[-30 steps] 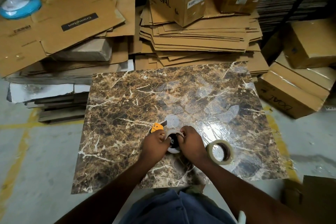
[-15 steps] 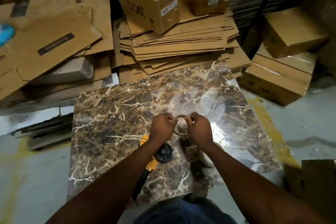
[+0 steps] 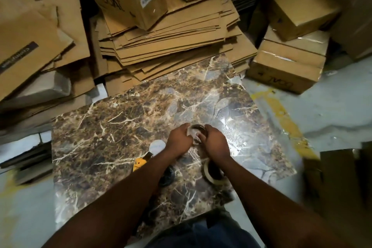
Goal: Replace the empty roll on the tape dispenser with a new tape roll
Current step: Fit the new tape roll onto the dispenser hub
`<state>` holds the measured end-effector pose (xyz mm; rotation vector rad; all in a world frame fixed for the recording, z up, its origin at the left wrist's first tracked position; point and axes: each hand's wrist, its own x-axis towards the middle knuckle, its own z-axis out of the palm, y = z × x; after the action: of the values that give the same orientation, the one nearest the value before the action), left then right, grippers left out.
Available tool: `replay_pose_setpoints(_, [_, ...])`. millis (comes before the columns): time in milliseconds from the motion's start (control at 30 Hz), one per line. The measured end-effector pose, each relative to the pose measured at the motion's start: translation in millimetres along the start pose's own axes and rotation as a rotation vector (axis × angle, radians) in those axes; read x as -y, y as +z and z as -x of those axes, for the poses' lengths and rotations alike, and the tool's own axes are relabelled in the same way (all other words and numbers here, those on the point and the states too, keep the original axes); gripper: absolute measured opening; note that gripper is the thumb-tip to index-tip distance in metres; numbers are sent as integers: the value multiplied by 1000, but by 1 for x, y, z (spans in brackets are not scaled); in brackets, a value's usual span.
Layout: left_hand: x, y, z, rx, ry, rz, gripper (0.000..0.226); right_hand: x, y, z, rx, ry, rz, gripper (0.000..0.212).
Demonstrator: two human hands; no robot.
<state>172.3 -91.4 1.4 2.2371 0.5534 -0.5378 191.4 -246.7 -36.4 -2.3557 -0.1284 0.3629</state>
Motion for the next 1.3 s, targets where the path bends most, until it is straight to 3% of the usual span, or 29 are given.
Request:
replay_pose_setpoints(200, [1,8,-1,16,9,-50,77,-5,-4,-1,55,17,1,26])
replay_pose_setpoints(267, [1,9,2,-60,-53,-64,77,-5,-5,-1,65,24,-3,26])
replay_pose_setpoints(333, [1,14,13,-228,-51,-93,55,-7,-10,0,74,41,-26,29])
replay_pose_setpoints(400, [6,26,31,-288,34,-72,18,-14,-18,2,79,57,-52,36])
replay_pose_setpoints(467, [11,42,49,-181,72,-112,15,-28,-28,7,102,54,-11,39])
replay_pose_setpoints(600, [24,67,66,-9,152,-256,47,-62,-42,26,165,34,123,51])
replay_pose_setpoints(700, [21,69,66,41,153,-242,41,-76,-46,41,192,-10,142,61])
replay_pose_setpoints(800, [11,66,64,80,92,-215,24,-80,-45,53,248,-73,172,50])
replay_pose_setpoints(900, [1,60,62,88,39,-245,23,-82,-45,57,292,-84,214,36])
replay_pose_setpoints(1033, [-5,48,62,62,26,-231,22,-74,-43,56,282,-40,238,36])
replay_pose_setpoints(1167, [2,16,61,70,40,-98,13,-40,-46,53,202,-34,98,43])
replay_pose_setpoints(1300, [26,-25,65,73,14,20,11,-1,-36,43,248,-29,-47,14])
